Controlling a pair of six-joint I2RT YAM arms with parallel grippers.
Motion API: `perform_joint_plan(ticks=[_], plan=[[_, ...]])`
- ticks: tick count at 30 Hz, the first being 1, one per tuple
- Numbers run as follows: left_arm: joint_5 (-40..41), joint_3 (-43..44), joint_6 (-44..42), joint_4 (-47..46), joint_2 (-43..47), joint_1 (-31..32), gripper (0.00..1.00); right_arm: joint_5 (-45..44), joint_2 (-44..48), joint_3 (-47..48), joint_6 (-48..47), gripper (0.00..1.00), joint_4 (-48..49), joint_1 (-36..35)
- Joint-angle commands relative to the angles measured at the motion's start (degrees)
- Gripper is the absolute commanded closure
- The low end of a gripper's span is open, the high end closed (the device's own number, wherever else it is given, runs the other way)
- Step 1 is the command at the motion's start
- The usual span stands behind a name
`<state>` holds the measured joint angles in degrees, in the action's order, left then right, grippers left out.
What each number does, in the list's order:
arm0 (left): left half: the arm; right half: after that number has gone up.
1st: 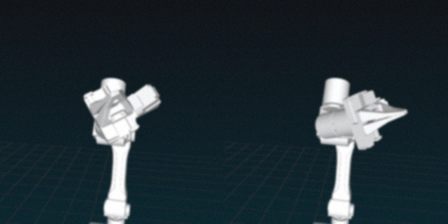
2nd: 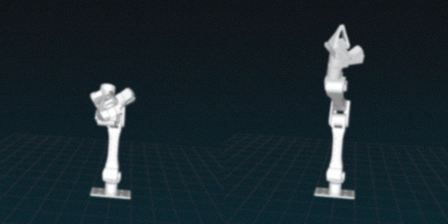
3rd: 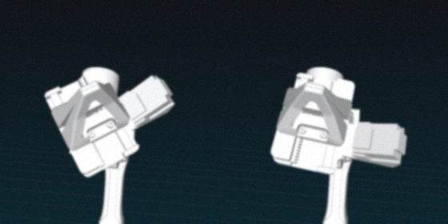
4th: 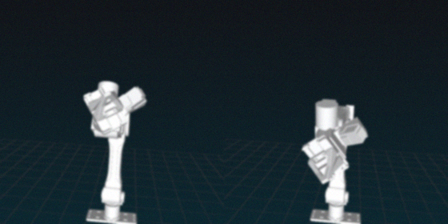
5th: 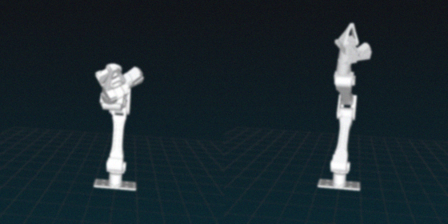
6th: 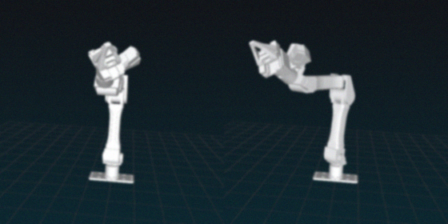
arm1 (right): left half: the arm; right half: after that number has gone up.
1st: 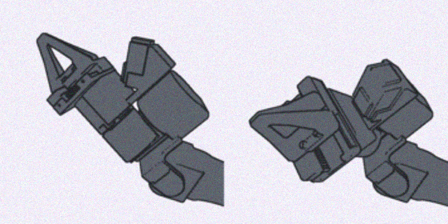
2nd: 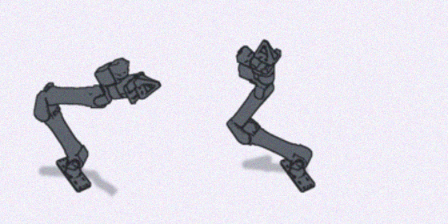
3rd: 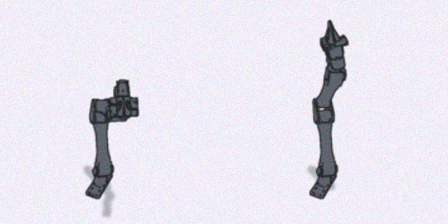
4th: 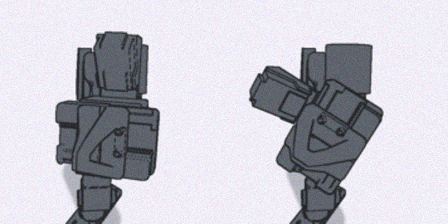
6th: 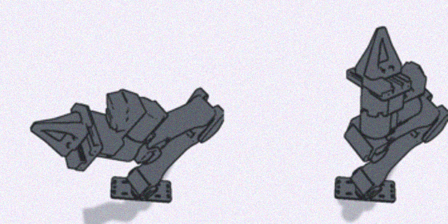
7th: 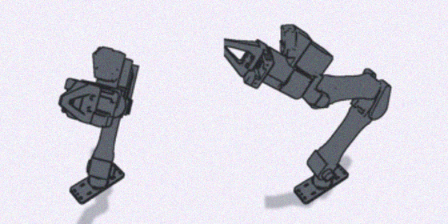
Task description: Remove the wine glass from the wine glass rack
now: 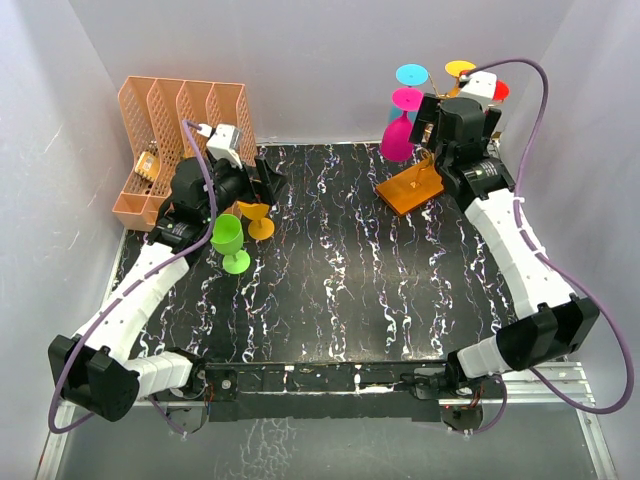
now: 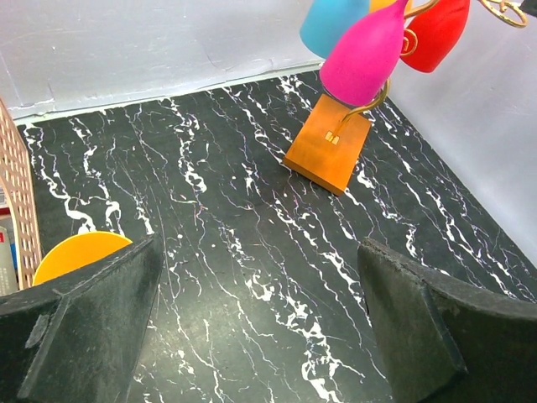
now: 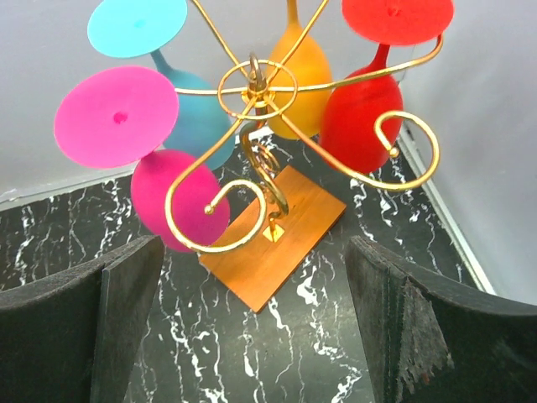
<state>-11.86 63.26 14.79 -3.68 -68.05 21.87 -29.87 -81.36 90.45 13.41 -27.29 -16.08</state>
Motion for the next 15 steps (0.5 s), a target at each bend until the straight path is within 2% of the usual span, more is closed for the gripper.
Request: perform_joint_plan(ticks=[1, 8, 15], plan=[[-0.79, -0.47, -0.81, -2.13, 0.38, -0.16, 0.03, -2.10, -1.05, 4.56, -4.89, 0.02, 1.89, 0.07], [-0.27, -0.67, -0.89, -2.14, -0.28, -0.81, 0.03, 5.01, -4.28, 7.41, -8.06, 0.02, 2.79, 0.22], [-0.58, -0.77, -0.71, -2.29, -0.80, -1.25, 0.03, 3.41, -7.27, 9.50, -8.58, 0.02, 2.54, 0.90]])
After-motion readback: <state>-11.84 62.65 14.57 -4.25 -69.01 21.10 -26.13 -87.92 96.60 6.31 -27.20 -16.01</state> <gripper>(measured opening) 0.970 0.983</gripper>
